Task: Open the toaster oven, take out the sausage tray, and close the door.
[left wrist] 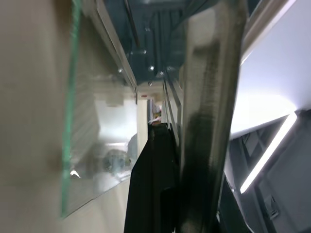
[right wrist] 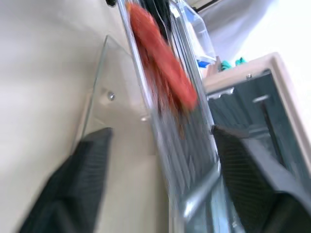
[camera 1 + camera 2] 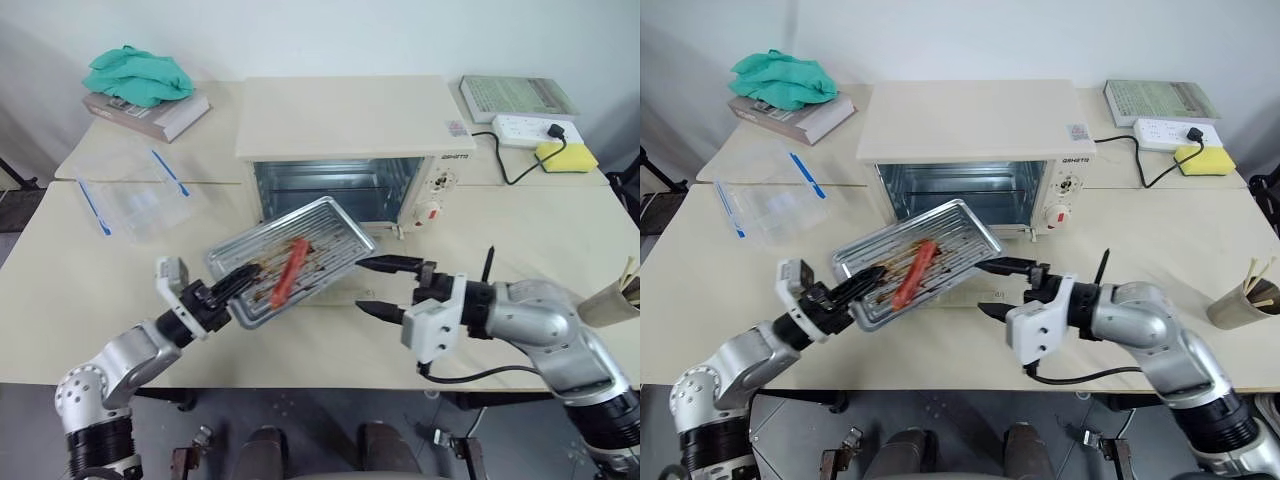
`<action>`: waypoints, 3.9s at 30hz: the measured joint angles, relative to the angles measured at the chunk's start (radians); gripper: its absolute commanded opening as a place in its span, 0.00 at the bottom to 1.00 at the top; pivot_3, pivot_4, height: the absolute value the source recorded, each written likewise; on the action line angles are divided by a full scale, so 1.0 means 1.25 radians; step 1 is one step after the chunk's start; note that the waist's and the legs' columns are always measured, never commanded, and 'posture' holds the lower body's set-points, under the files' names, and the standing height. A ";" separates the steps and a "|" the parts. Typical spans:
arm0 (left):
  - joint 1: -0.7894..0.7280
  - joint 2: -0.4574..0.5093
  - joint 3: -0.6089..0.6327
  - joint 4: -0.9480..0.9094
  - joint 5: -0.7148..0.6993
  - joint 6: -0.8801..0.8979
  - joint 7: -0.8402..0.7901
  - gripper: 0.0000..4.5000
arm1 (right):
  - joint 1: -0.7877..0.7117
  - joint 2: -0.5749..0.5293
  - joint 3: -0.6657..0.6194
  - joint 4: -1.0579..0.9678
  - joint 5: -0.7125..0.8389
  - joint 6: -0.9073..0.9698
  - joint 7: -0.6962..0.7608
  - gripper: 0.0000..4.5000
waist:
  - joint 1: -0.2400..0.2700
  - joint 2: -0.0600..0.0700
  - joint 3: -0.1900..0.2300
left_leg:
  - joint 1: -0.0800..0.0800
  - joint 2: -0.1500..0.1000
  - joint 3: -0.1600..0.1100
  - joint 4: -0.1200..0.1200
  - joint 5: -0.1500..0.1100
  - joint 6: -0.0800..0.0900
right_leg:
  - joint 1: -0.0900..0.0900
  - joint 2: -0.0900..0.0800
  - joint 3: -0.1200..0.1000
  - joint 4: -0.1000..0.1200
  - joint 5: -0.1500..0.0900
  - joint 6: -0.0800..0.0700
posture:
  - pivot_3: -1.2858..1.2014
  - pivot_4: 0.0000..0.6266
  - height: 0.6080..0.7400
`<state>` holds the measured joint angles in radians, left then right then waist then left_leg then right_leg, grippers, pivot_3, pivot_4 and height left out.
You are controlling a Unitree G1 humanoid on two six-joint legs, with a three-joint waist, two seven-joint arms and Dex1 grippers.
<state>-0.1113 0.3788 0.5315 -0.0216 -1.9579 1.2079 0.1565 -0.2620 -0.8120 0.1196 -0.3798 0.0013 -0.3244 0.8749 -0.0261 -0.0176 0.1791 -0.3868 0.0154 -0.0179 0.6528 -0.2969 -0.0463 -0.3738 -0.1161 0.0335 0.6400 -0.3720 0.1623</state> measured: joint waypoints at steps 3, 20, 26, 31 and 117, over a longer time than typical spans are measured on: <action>0.044 0.034 0.034 0.002 0.000 0.027 -0.060 0.00 | 0.031 -0.021 -0.024 0.029 0.085 0.017 0.049 0.99 | 0.000 0.000 0.000 | 0.000 0.000 0.000 0.000 0.000 0.000 | 0.001 0.000 0.000 -0.002 0.000 0.000 | 0.52 0.24 1.00; 0.426 -0.043 0.257 -0.038 0.000 -0.044 -0.325 0.00 | 0.017 0.032 -0.128 0.356 0.236 0.121 0.128 0.13 | -0.001 0.000 0.000 | 0.000 0.000 0.000 -0.001 -0.002 0.003 | 0.002 -0.001 0.002 -0.007 0.000 -0.002 | 0.52 0.24 1.00; 0.429 -0.143 0.290 -0.079 0.000 -0.113 -0.300 0.00 | -0.061 0.052 -0.094 0.487 0.173 0.118 0.130 0.01 | -0.001 0.000 0.000 | 0.001 0.000 0.000 0.000 -0.002 0.003 | 0.005 -0.001 0.001 -0.010 0.002 -0.002 | 0.52 0.24 1.00; 0.425 -0.174 0.290 -0.109 0.000 -0.155 -0.273 0.00 | -0.092 0.085 -0.055 0.565 0.145 0.119 0.153 0.01 | -0.001 0.000 0.000 | 0.000 0.001 0.001 -0.001 -0.002 0.003 | 0.004 0.000 0.000 -0.011 0.002 -0.002 | 0.52 0.24 1.00; -0.080 0.237 -0.316 0.026 0.464 -0.056 -0.411 0.90 | 0.484 0.057 -0.480 -0.073 0.527 0.471 0.133 1.00 | 0.032 0.008 -0.002 | 0.017 0.000 0.003 -0.006 -0.004 0.002 | 0.024 0.000 -0.003 -0.018 0.002 -0.002 | 0.52 0.24 1.00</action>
<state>-0.2114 0.6754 0.1368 0.0103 -1.3784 1.1383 -0.3566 0.3428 -0.7411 -0.4798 -0.4710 0.6596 0.2638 1.0407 0.0135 -0.0078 0.1760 -0.3662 0.0160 -0.0142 0.6458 -0.3022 -0.0441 -0.3434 -0.1160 0.0291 0.6169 -0.3699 0.1592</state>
